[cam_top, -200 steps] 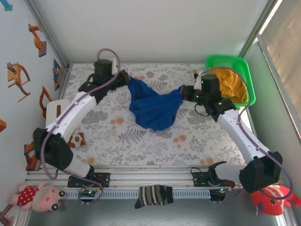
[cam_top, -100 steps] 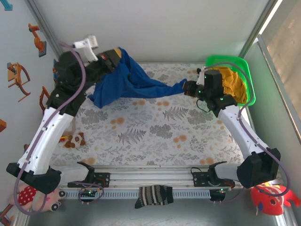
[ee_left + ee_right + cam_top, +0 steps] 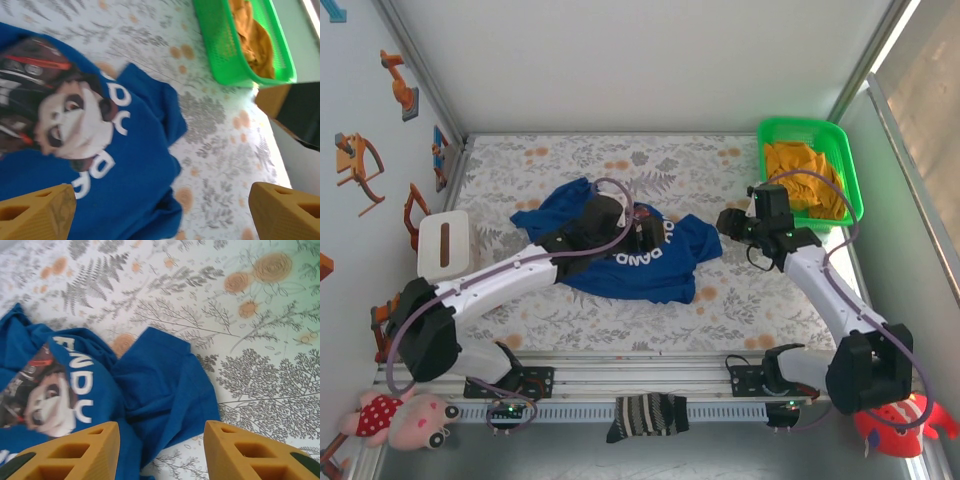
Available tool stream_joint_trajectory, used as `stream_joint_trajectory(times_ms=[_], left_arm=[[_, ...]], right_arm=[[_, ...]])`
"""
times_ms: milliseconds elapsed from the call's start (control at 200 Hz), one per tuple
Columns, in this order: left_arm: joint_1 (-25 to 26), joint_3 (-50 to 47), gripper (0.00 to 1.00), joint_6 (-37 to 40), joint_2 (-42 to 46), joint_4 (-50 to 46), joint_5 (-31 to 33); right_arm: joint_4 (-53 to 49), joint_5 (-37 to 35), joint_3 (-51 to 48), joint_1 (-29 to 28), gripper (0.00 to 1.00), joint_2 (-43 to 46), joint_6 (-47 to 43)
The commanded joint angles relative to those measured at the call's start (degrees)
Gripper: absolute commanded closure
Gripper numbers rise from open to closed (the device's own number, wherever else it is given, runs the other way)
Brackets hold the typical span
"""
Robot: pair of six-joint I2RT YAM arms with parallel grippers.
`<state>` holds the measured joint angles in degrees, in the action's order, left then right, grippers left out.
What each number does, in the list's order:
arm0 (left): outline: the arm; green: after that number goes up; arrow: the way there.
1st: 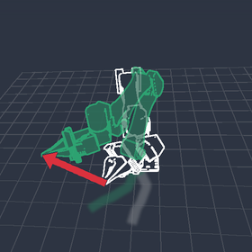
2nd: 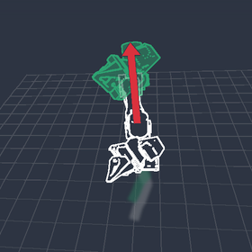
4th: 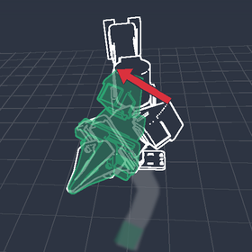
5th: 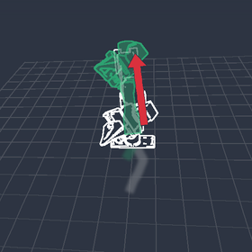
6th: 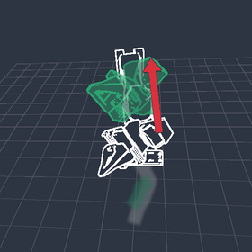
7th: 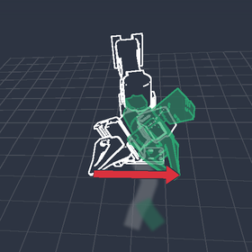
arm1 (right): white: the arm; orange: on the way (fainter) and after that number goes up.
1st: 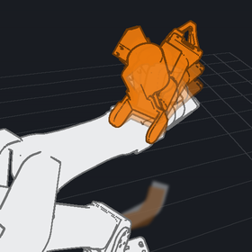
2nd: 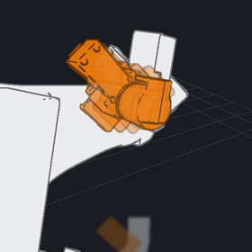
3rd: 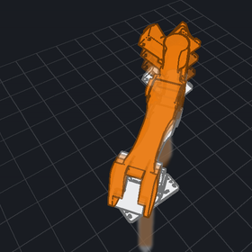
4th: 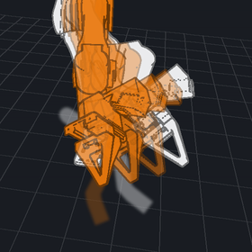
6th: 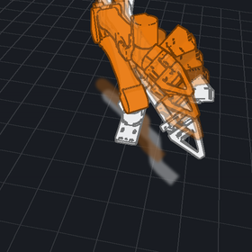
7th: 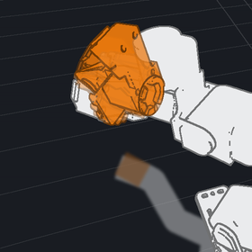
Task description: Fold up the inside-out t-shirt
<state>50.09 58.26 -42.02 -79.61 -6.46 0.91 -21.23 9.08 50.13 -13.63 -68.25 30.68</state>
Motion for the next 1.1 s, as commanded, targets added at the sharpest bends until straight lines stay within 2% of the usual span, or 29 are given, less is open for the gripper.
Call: stream_joint_trajectory(times_ms=[0,120,225,371,471,681,806,1097], left_arm=[[-2.6,0.3,0.10,2.5,4.1,-5.8,7.9],[-3.8,-1.5,0.09,4.2,3.4,-12.3,12.3],[-4.6,-4.6,0.09,3.3,1.8,-15.7,15.6],[-4.9,-9.5,0.07,2.8,0.3,-13.1,14.7],[-3.9,-11.2,0.04,4.0,0.2,-9.9,13.4],[1.7,-11.2,0.02,10.9,-0.9,-5.9,13.4],[3.7,-11.1,0.01,13.5,-3.2,-3.8,12.8],[5.1,-7.3,0.00,16.3,-12.5,-0.2,9.3]], right_arm=[[-0.3,5.0,-2.3,-0.6,0.53,1.5,-0.7],[1.2,8.5,-4.7,-3.9,0.53,0.5,0.8],[3.6,7.0,-7.8,-9.1,0.52,-0.5,2.5],[3.1,1.8,-9.5,-16.5,0.51,-4.2,4.0],[1.7,-2.7,-11.5,-19.6,0.51,-4.9,6.1],[2.4,-5.3,-17.2,-20.4,0.50,0.4,9.0],[4.0,-2.7,-18.3,-20.4,0.50,1.3,9.7],[11.3,3.4,-19.6,-20.4,0.51,-3.1,13.3]])
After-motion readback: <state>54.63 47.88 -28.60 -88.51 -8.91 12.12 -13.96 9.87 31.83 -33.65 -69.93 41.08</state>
